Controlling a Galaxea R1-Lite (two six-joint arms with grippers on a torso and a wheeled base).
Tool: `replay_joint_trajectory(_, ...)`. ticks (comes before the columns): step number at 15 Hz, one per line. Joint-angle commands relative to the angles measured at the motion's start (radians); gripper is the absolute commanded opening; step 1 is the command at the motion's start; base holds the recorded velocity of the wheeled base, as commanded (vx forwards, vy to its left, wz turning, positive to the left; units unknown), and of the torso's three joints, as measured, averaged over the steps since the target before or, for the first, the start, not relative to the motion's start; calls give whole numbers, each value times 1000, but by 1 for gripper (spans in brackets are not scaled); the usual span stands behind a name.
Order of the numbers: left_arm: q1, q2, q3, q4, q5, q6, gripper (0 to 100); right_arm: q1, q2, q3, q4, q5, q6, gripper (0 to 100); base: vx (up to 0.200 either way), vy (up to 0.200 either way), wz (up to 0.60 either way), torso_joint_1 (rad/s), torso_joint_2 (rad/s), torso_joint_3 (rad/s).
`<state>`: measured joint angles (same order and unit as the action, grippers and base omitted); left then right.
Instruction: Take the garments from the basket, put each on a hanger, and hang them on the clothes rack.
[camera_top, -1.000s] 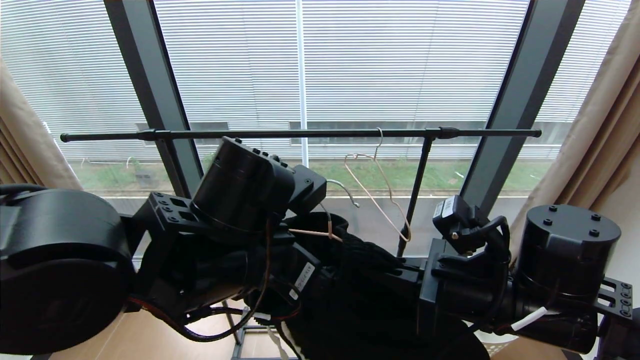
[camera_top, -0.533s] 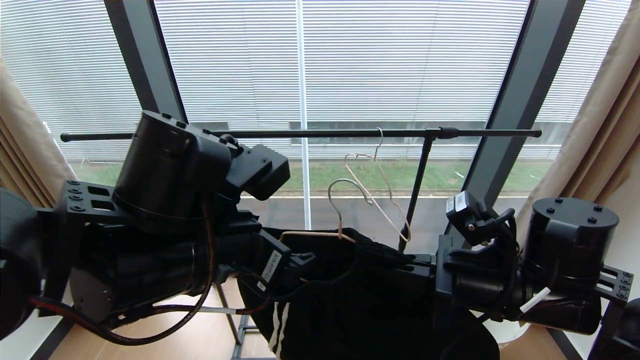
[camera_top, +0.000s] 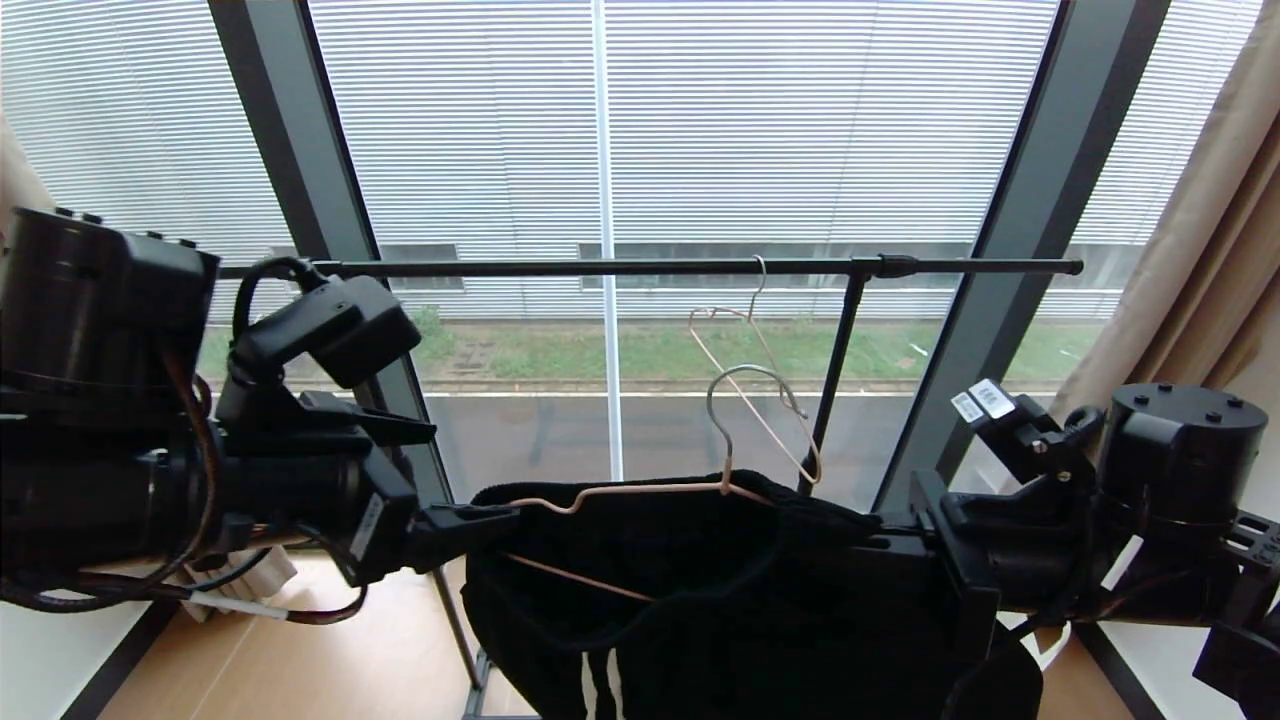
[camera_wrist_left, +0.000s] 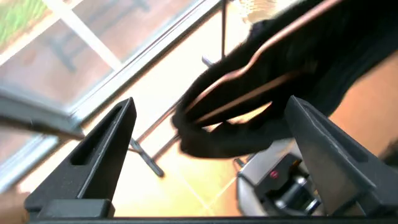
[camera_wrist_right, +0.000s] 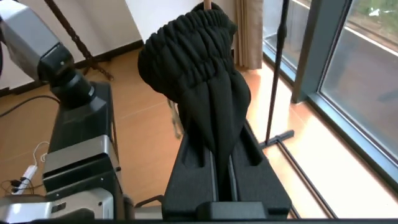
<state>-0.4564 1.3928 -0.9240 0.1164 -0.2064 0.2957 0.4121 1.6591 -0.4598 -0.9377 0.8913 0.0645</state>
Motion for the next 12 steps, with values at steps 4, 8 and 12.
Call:
replay_joint_trajectory(4, 300, -32, 136, -21, -404, 316, 100, -65, -2, 38, -56, 138, 0, 0, 0, 0, 0, 0, 0, 0)
replay_joint_trajectory(8, 323, 0, 174, -52, -476, 441, 100, -90, -18, 47, -61, 219, 1, 0, 0, 0, 0, 0, 0, 0)
replay_joint_trajectory(12, 349, 71, 202, -52, -524, 625, 100, -92, -18, 47, -61, 222, 3, 0, 0, 0, 0, 0, 0, 0)
